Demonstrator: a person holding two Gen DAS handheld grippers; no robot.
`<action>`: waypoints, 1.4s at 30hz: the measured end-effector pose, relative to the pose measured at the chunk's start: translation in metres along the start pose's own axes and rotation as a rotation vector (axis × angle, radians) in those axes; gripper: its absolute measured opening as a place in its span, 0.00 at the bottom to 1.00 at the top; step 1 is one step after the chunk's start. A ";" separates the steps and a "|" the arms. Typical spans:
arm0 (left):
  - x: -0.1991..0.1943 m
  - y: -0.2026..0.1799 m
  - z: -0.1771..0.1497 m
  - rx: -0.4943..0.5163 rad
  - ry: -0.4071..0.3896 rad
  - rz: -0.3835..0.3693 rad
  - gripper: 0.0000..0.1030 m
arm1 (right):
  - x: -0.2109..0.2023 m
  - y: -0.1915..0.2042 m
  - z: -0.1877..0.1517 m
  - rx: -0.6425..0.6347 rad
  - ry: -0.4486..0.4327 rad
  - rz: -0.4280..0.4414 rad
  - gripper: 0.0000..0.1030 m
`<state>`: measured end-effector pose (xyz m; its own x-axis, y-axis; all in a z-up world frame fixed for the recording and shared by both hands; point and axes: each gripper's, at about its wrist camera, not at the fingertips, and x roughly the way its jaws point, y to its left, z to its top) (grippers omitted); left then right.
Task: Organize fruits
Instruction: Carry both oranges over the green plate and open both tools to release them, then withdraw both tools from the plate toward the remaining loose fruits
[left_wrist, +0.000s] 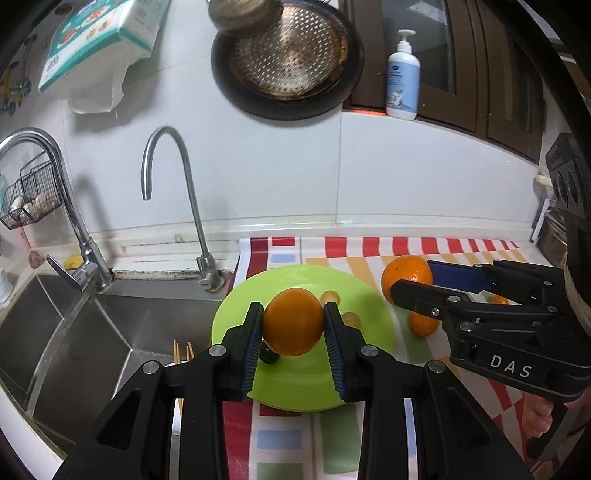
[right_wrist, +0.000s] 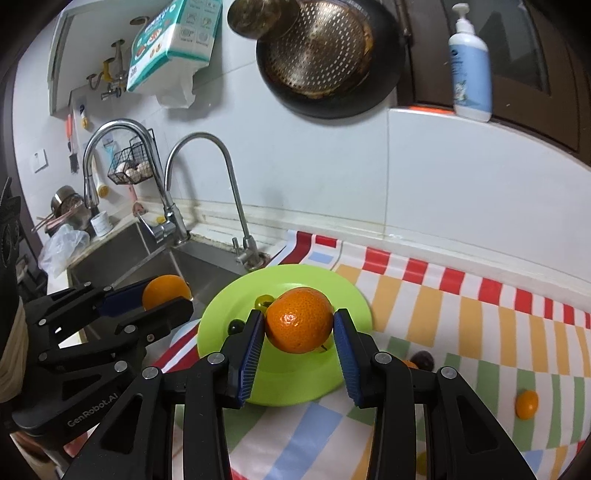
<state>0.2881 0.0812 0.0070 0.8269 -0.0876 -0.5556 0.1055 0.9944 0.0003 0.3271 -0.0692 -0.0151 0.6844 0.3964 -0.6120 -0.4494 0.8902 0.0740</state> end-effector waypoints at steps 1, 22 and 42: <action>0.003 0.002 0.000 -0.002 0.004 0.001 0.32 | 0.006 0.000 0.001 0.000 0.011 0.007 0.39; 0.091 0.037 -0.010 0.037 0.111 -0.014 0.32 | 0.103 0.001 0.002 -0.020 0.157 0.037 0.39; 0.094 0.027 -0.004 0.079 0.124 -0.020 0.45 | 0.103 -0.010 0.003 0.009 0.147 0.029 0.40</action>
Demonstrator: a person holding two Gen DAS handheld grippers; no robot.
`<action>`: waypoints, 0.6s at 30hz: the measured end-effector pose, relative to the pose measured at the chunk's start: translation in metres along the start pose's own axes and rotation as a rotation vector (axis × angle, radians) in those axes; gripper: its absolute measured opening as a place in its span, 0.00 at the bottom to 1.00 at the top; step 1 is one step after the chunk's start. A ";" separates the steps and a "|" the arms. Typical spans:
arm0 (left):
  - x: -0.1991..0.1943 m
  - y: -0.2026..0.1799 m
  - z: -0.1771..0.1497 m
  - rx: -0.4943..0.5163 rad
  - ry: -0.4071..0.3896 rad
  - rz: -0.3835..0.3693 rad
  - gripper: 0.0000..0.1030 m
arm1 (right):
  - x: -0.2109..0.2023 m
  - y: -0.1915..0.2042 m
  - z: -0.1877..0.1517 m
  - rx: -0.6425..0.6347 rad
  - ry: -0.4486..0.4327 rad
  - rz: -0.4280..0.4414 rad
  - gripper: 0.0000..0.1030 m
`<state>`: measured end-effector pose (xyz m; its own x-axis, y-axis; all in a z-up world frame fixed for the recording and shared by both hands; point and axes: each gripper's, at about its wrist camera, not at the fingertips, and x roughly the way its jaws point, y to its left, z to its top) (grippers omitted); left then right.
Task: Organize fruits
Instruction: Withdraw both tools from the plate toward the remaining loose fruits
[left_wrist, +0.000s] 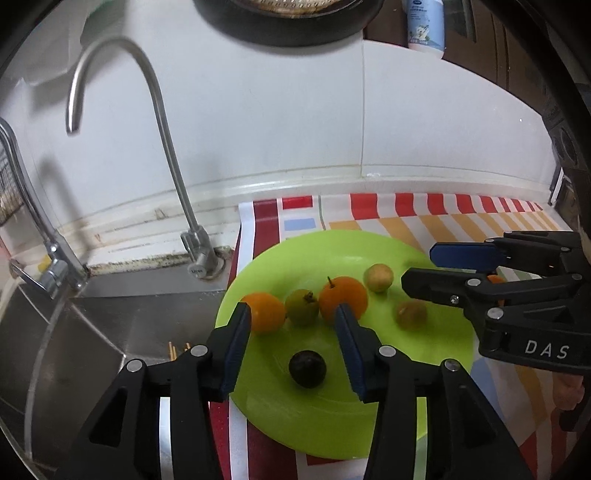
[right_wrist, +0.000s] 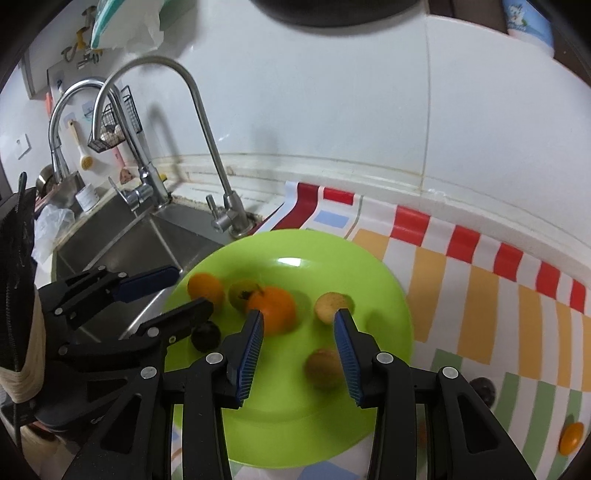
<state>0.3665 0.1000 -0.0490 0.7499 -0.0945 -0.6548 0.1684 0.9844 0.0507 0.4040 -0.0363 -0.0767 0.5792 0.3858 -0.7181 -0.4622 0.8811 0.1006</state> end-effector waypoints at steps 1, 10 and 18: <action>-0.004 -0.001 0.001 -0.004 -0.004 -0.001 0.45 | -0.005 0.000 0.000 0.003 -0.008 -0.001 0.40; -0.053 -0.018 0.008 -0.040 -0.065 0.003 0.55 | -0.060 -0.004 -0.005 0.017 -0.098 -0.042 0.45; -0.091 -0.038 0.002 -0.073 -0.116 -0.009 0.60 | -0.106 -0.007 -0.022 0.033 -0.153 -0.069 0.50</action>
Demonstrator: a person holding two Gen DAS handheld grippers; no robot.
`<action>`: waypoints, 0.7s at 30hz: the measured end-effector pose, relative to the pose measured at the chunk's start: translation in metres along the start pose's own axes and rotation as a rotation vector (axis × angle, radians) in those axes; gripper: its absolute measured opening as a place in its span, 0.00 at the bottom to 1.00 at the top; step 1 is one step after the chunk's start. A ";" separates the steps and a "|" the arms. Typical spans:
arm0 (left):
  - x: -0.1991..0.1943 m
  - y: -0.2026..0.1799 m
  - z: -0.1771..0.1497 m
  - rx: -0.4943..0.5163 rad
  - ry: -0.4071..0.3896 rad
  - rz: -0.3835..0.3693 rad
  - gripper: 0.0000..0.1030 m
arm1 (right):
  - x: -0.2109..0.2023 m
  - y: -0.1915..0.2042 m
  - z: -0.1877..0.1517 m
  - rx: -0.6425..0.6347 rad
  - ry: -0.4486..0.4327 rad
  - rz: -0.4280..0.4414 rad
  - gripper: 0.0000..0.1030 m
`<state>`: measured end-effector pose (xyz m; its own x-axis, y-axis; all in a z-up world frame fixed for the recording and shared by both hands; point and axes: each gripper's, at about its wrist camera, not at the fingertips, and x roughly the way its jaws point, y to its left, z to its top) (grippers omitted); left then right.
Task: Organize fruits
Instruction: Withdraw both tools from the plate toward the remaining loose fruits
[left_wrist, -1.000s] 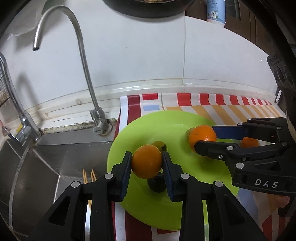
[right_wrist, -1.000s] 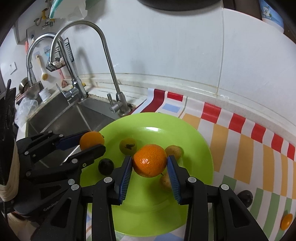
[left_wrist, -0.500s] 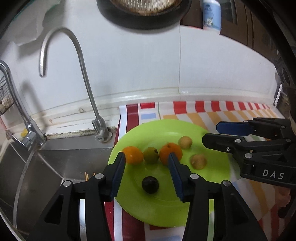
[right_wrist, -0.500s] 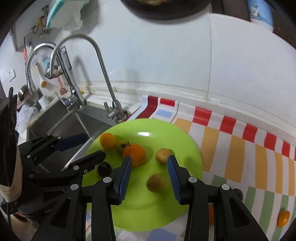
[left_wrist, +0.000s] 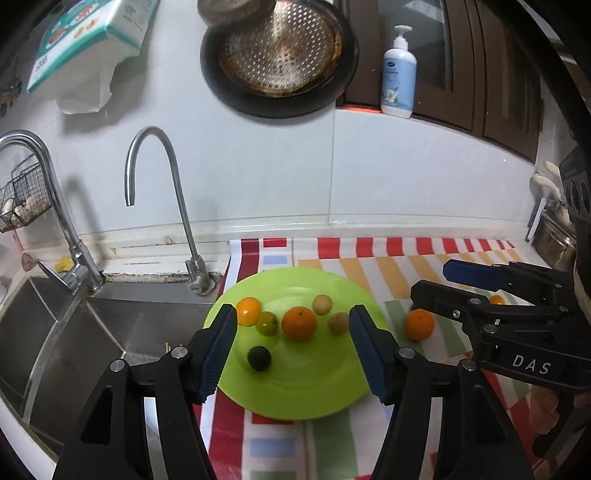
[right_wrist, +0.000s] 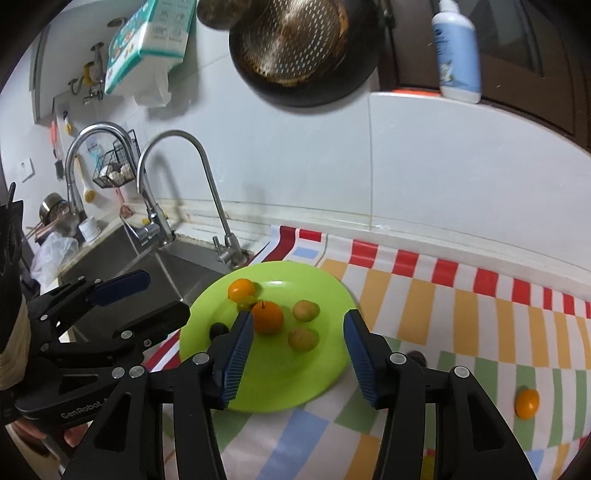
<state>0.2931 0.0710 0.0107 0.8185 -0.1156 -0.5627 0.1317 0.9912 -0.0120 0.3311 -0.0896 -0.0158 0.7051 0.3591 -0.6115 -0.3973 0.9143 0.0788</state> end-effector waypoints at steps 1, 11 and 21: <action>-0.004 -0.003 -0.001 -0.001 -0.003 0.003 0.61 | -0.005 0.000 -0.001 0.000 -0.004 -0.005 0.51; -0.039 -0.037 -0.010 0.017 -0.053 0.009 0.77 | -0.059 -0.016 -0.021 0.024 -0.060 -0.075 0.63; -0.060 -0.081 -0.021 0.042 -0.083 -0.036 0.85 | -0.103 -0.042 -0.045 0.051 -0.089 -0.142 0.63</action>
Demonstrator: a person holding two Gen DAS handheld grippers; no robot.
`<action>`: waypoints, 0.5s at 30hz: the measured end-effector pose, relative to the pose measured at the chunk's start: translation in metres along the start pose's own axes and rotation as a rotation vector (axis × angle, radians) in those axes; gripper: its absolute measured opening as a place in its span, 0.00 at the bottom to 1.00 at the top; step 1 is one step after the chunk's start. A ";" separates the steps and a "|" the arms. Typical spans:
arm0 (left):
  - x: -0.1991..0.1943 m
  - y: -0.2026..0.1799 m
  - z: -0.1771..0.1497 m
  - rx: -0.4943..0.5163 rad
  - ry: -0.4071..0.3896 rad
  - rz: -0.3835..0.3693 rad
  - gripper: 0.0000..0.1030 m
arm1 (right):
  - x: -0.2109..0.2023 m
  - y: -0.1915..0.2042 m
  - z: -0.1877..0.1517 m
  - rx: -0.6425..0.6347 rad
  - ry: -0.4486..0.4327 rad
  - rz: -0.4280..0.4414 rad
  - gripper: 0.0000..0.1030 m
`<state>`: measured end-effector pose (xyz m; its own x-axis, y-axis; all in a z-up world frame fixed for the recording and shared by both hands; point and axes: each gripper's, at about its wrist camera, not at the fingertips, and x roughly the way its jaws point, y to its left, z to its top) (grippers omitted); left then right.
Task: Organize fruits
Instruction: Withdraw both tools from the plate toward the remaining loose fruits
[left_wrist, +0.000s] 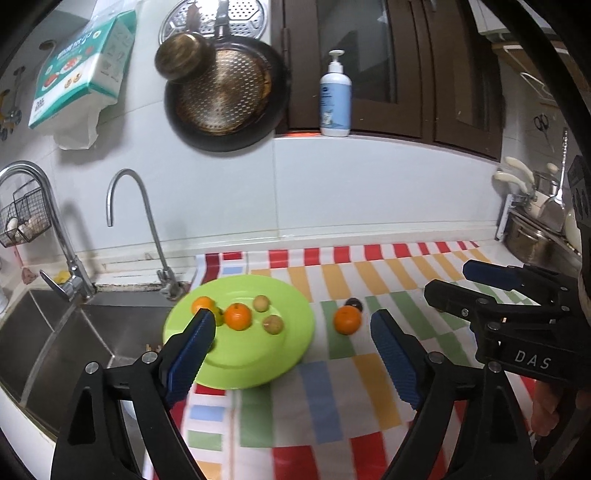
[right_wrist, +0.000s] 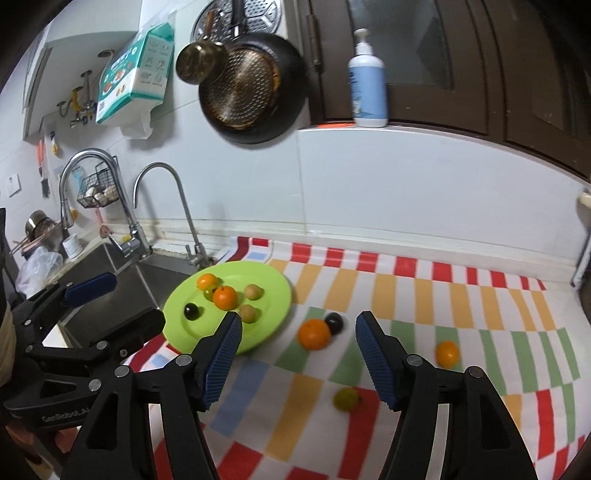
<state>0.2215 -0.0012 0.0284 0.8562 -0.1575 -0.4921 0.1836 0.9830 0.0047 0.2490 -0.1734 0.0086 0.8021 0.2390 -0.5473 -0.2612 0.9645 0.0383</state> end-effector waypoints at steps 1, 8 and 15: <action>0.000 -0.004 -0.001 -0.004 0.002 -0.004 0.85 | -0.003 -0.004 -0.002 0.003 -0.001 -0.008 0.63; 0.000 -0.036 -0.006 -0.001 0.000 -0.017 0.85 | -0.020 -0.031 -0.015 0.008 0.001 -0.047 0.63; 0.006 -0.068 -0.012 -0.006 -0.002 -0.013 0.86 | -0.027 -0.060 -0.025 -0.004 0.015 -0.082 0.63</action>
<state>0.2087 -0.0675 0.0151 0.8548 -0.1700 -0.4903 0.1914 0.9815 -0.0067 0.2299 -0.2406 0.0003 0.8127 0.1579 -0.5608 -0.1977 0.9802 -0.0106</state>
